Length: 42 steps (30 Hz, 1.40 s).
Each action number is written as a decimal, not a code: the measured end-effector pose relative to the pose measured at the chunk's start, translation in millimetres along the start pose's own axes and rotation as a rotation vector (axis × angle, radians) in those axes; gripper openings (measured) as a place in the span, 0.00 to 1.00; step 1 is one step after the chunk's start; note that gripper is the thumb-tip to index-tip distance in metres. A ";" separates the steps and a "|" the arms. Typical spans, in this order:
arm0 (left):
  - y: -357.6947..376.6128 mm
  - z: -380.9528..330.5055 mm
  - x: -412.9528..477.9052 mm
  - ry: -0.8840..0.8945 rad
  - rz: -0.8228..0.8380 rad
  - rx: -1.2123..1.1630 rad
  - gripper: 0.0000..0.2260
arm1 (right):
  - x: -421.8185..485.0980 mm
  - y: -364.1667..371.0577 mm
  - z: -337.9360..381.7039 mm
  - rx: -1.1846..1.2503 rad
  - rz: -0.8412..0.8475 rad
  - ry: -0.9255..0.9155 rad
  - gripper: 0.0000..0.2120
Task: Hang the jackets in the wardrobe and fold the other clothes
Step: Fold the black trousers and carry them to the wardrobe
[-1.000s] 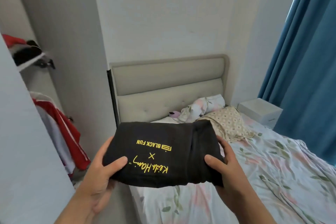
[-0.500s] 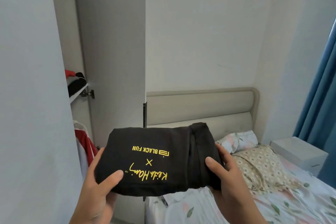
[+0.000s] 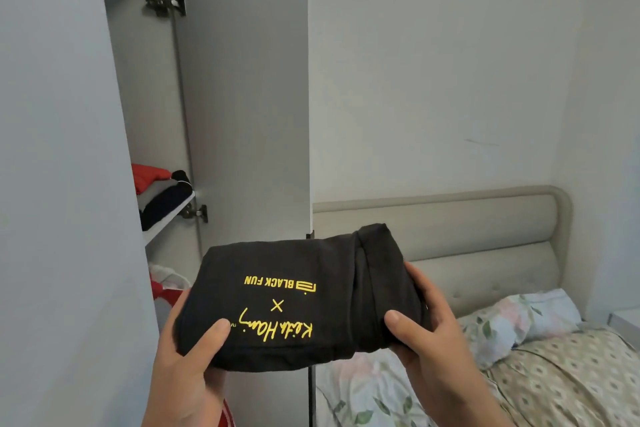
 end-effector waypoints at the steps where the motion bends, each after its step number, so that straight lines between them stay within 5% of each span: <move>1: 2.7 3.9 13.1 0.014 -0.005 0.019 0.36 | 16.9 -0.6 -4.2 0.000 0.010 -0.002 0.38; 8: 16.1 9.5 74.8 0.116 -0.101 0.004 0.27 | 109.4 16.6 -20.9 -0.044 0.113 -0.018 0.35; 15: 19.7 -3.7 125.4 0.206 -0.117 0.047 0.45 | 174.5 49.3 -24.5 -0.100 0.187 -0.075 0.35; 23: 24.6 -29.9 175.9 0.384 -0.136 0.086 0.41 | 233.4 96.2 -25.6 -0.150 0.263 -0.140 0.38; 28: 27.2 -42.7 197.4 0.399 -0.125 0.186 0.49 | 268.4 118.2 -32.5 -0.122 0.241 -0.143 0.34; 34: 13.5 -49.6 224.1 0.519 -0.218 0.083 0.31 | 297.2 158.4 -45.2 0.025 0.163 -0.099 0.31; 42: 7.5 -59.4 250.5 0.714 -0.365 0.193 0.31 | 334.9 225.6 -53.1 0.296 0.064 -0.131 0.28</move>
Point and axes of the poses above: each hand's wrist, its own x-axis towards the middle knuckle, its own y-axis out of the palm, z = x × y, the point moved 5 cm from there along x, towards the middle knuckle, and after that the axes turned 15 degrees about -x, right-handed, at the moved point
